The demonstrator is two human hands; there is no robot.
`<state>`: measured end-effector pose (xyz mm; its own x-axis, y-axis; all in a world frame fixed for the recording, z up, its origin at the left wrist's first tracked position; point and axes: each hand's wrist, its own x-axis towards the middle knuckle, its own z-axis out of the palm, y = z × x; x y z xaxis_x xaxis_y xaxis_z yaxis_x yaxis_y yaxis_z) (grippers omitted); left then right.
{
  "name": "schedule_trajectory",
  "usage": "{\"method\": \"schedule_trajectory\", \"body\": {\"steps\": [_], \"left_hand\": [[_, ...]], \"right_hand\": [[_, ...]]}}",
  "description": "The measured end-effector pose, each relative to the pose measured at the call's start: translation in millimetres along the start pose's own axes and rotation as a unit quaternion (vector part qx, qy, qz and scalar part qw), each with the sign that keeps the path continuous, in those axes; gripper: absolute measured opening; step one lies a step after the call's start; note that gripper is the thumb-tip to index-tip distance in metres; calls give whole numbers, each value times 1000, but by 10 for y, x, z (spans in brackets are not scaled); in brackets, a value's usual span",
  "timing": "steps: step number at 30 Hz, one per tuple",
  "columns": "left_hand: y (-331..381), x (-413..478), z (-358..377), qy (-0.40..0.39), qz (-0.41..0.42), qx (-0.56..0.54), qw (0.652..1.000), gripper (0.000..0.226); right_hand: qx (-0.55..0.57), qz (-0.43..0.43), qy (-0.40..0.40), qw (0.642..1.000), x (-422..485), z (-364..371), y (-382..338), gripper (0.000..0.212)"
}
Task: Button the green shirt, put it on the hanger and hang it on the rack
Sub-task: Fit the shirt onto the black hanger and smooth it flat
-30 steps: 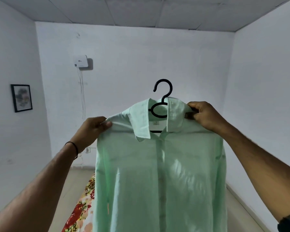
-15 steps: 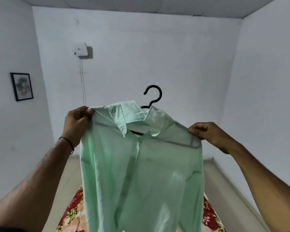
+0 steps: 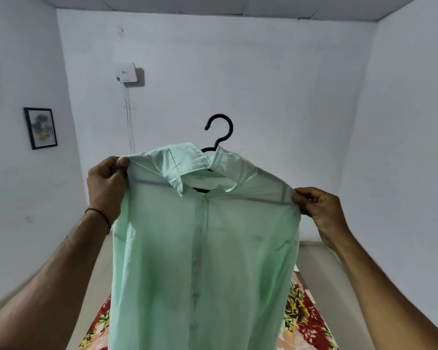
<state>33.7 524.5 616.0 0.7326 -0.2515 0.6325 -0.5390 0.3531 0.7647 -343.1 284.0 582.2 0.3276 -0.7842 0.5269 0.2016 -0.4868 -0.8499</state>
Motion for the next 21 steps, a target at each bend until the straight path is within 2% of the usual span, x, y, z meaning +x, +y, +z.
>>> {"method": "schedule_trajectory", "body": {"steps": [8,13,18,21], "left_hand": [[-57,-122,96,36,-37,-26,998,26],[18,-87,248,58,-50,-55,996,28],[39,-11,217,21,-17,-26,999,26],[103,-37,227,2,-4,-19,1000,28]], "right_hand": [[-44,-38,10,998,63,-161,8,6],[-2,-69,77,995,91,-153,-25,11],[-87,-58,26,994,108,-156,-72,8],[-162,-89,1,983,143,-52,-212,19]]}}
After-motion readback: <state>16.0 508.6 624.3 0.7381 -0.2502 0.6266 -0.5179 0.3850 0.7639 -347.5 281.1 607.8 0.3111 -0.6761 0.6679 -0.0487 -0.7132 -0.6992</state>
